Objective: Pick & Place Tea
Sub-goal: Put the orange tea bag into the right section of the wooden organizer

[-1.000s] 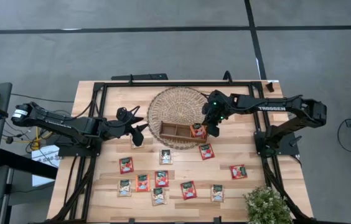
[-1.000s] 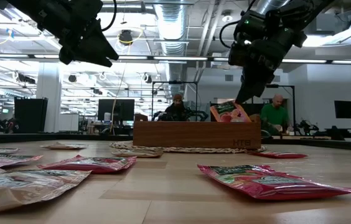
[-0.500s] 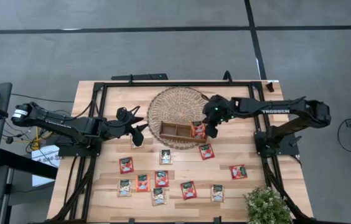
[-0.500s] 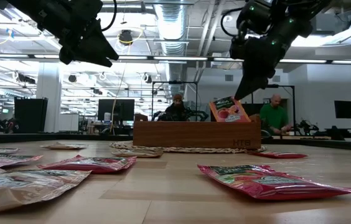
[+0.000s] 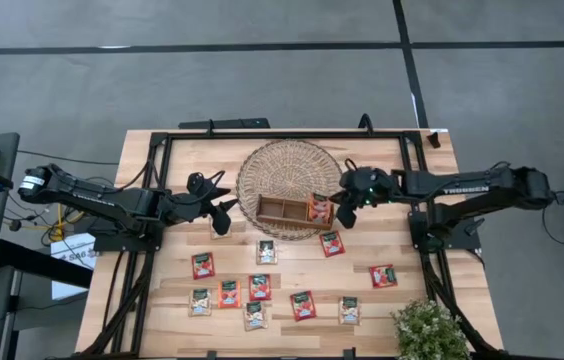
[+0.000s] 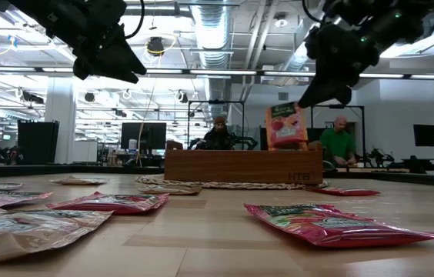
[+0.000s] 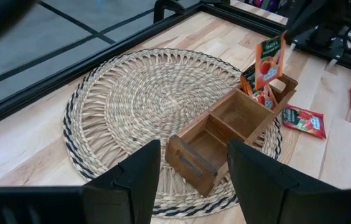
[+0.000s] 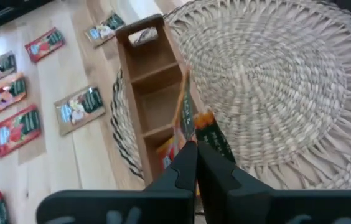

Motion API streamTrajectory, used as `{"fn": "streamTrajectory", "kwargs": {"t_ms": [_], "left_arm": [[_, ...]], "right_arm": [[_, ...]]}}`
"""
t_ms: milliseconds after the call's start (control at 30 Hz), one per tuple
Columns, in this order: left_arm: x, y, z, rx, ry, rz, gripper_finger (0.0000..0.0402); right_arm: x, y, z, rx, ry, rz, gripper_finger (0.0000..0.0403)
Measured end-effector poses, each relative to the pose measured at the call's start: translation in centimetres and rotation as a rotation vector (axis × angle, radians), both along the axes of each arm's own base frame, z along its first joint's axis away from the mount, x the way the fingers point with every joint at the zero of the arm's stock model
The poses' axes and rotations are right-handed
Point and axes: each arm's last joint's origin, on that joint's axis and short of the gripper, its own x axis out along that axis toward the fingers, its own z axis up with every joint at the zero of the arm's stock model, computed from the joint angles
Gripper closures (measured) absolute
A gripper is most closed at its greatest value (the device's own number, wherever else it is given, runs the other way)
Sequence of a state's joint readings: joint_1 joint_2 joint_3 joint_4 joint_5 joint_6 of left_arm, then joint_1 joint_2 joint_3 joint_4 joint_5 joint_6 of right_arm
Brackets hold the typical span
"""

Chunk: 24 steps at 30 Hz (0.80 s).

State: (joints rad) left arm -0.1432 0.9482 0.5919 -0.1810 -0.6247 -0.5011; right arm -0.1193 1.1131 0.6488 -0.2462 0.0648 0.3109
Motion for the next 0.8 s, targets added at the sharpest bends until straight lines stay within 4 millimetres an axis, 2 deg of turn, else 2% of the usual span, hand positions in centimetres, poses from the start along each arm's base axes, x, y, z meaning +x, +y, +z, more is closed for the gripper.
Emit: {"fn": "streamTrajectory", "kwargs": {"t_ms": [233, 367, 567, 800], "left_arm": [[0.0, 0.0, 0.0, -0.001, -0.004, 0.0, 0.0225], [0.0, 0.0, 0.0, -0.001, -0.005, 0.0, 0.0225], [0.0, 0.0, 0.0, -0.002, -0.006, 0.001, 0.0225], [0.0, 0.0, 0.0, -0.004, -0.007, 0.002, 0.0225]], "right_arm": [[0.1, 1.2, -1.6, 0.01, 0.035, -0.019, 0.0403], [0.9, 1.5, -1.8, -0.01, 0.008, -0.021, 0.0403], [1.1, 1.5, -2.8, -0.006, 0.057, -0.04, 0.0403], [1.0, 1.6, -2.9, -0.043, 0.076, -0.06, 0.0403]]}}
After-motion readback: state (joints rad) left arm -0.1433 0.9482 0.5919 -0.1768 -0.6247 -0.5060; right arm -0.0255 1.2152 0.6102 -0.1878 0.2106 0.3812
